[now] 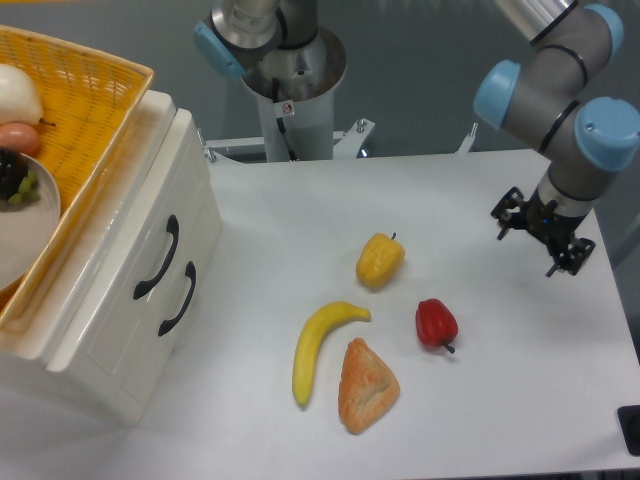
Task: Slide the top white drawer open
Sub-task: 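Move the gripper across the table toward the upper drawer's black handle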
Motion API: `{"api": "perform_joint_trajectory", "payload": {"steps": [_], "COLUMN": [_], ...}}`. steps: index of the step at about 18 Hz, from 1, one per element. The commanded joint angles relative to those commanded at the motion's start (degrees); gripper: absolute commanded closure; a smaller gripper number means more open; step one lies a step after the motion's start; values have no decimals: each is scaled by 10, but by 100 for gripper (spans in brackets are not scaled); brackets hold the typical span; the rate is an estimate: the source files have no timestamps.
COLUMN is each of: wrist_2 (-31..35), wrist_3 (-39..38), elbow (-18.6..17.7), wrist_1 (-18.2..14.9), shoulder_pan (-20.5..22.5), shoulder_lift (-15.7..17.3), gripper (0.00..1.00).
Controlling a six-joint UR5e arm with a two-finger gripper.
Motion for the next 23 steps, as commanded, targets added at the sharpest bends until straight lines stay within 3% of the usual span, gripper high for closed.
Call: {"api": "perform_joint_trajectory", "payload": {"steps": [3,8,10,17,23], "wrist_2": [3,5,4,-4,-95], "wrist_3": [-20,-176,-231,-361,-412], "elbow": [-13,-13,-9,-4,9], "wrist_1": [-3,-15,-48,-95,-176], "shoulder_pan": [-23,-86,-125,-203,-241], "shoulder_lift": [15,57,72,91,117], "gripper": [0,0,0,0,0]}}
